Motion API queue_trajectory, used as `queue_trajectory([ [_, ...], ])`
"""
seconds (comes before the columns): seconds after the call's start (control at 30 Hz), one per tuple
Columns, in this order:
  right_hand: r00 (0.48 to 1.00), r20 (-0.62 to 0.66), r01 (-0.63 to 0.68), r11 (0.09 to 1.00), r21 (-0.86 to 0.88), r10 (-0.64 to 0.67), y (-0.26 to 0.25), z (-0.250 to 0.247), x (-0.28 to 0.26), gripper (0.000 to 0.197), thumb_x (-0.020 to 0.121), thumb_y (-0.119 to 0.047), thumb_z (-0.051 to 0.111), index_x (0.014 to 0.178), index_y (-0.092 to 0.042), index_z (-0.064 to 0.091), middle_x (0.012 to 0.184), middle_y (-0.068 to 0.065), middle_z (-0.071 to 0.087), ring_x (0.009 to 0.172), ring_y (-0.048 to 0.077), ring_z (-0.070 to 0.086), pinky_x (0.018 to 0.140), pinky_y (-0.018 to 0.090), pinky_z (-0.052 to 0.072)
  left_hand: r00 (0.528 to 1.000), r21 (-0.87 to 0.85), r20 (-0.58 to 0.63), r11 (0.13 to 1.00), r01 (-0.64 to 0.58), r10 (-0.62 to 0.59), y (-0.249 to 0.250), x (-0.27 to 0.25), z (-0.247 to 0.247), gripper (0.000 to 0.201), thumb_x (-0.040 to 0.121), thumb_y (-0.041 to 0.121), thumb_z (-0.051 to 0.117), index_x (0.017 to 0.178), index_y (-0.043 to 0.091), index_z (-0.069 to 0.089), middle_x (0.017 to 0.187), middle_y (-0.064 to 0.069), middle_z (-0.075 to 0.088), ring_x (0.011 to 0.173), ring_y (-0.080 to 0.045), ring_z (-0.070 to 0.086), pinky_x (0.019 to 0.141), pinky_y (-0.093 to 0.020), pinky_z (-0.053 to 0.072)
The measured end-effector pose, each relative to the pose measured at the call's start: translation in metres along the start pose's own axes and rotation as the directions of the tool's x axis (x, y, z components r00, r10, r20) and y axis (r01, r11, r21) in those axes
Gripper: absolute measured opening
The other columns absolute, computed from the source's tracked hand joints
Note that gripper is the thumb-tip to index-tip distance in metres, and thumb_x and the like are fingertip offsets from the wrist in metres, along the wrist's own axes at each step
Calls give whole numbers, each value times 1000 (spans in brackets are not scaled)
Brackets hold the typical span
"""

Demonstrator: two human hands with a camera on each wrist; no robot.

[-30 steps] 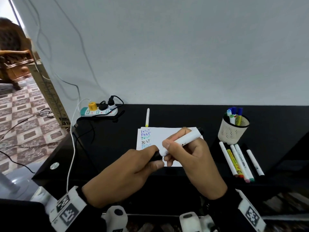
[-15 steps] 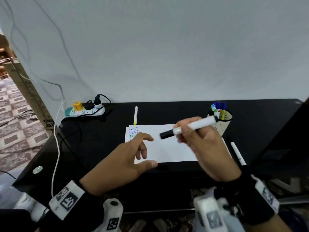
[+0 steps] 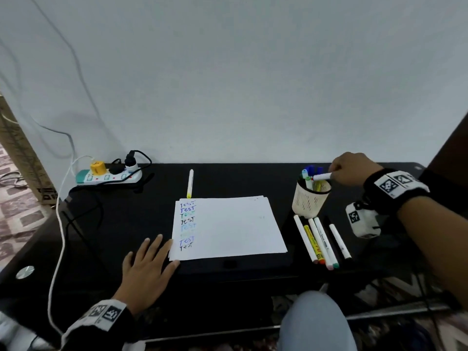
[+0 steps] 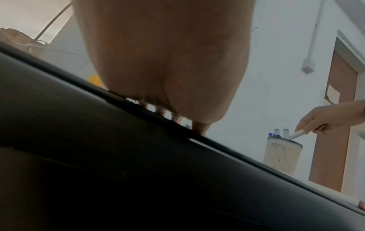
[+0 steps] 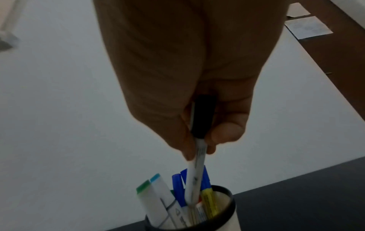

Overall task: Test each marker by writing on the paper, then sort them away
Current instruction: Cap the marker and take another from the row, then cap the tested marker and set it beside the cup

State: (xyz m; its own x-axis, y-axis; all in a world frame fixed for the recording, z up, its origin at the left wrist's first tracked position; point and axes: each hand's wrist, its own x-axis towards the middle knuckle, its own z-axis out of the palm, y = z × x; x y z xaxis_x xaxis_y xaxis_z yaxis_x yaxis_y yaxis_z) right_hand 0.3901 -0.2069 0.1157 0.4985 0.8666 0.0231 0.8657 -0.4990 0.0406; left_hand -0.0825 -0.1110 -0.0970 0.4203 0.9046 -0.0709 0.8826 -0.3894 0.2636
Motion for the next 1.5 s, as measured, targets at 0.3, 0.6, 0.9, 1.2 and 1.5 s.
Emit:
queue_trajectory([
  [0.3,994,-83,-61,997,48,65,-24,6,32,18,85,-22,73,103,-17,70,116,11,70,108,32,63,85,37,52,998,83,-36,995,-47,50,1,0,13,81,84,68,-3,155,34,18,165,4,9,152,-22,4,118,-53,9],
  [0.6,980,11,167,846,506,-200,-241,58,52,22,91,-26,68,98,-7,76,101,5,73,101,24,68,88,30,53,992,95,-98,993,-75,85,-4,0,18,74,91,66,2,155,33,21,164,3,12,152,-23,6,118,-54,10],
  [0.9,948,272,13,877,481,-163,-357,127,102,38,87,-41,75,103,-10,62,101,8,67,85,27,65,71,33,51,995,133,-42,988,-79,86,-10,1,19,63,99,61,15,143,30,47,151,0,45,139,-27,42,106,-50,21],
  [1.2,963,259,-108,789,605,-67,-350,131,111,25,90,-33,62,88,-8,65,93,13,76,84,32,76,80,40,63,994,116,-63,990,-79,86,-13,3,23,61,98,62,21,144,29,45,152,-1,44,141,-27,40,107,-51,20],
  [1.5,997,-29,46,258,965,-66,-277,86,24,18,88,-14,77,95,0,68,78,10,73,61,17,65,63,29,60,998,70,-35,996,-46,49,-11,3,17,62,96,64,17,141,33,46,151,3,45,140,-24,41,109,-48,17],
])
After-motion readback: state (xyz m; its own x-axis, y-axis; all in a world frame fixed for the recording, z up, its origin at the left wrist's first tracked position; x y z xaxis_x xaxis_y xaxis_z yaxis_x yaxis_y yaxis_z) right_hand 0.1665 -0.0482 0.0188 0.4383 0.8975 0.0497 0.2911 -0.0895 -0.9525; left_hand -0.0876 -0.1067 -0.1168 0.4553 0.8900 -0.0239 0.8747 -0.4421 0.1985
